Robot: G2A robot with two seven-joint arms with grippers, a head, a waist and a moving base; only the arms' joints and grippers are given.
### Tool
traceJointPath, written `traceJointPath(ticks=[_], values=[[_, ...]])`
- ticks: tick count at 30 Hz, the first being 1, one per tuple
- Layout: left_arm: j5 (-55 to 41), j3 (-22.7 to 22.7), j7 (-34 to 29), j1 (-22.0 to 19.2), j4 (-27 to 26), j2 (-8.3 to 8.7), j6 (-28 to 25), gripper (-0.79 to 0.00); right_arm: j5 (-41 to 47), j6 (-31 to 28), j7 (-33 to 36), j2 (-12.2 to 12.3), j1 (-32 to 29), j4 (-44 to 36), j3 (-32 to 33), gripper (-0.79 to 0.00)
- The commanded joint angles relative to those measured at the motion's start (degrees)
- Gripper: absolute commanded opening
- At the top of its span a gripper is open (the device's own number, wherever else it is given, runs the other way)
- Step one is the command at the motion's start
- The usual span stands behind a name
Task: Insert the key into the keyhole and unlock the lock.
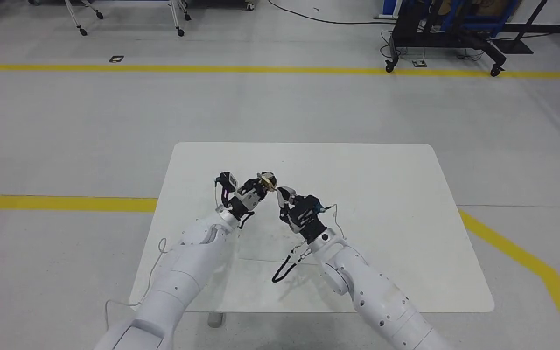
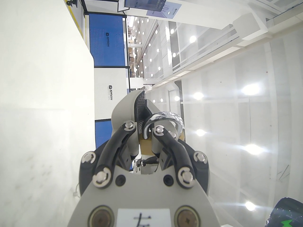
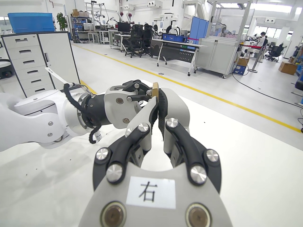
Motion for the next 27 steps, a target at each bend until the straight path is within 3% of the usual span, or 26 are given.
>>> traceJointPath(ticks=[1,27], values=[[-0.82,-0.15,-0.41,0.02,0.06,-0.09,1.03,-0.785,-0.92,0.98,-0.57,-0.12,-0.11,0.16,-0.11,-0.785],[-0.09,-0.94,-2.16,-0.7,1.39,-0.59,2.89,-0.785,-3.61,2.11,-2.07,-1.52,-0.27,1.32,-0.2,-0.785]])
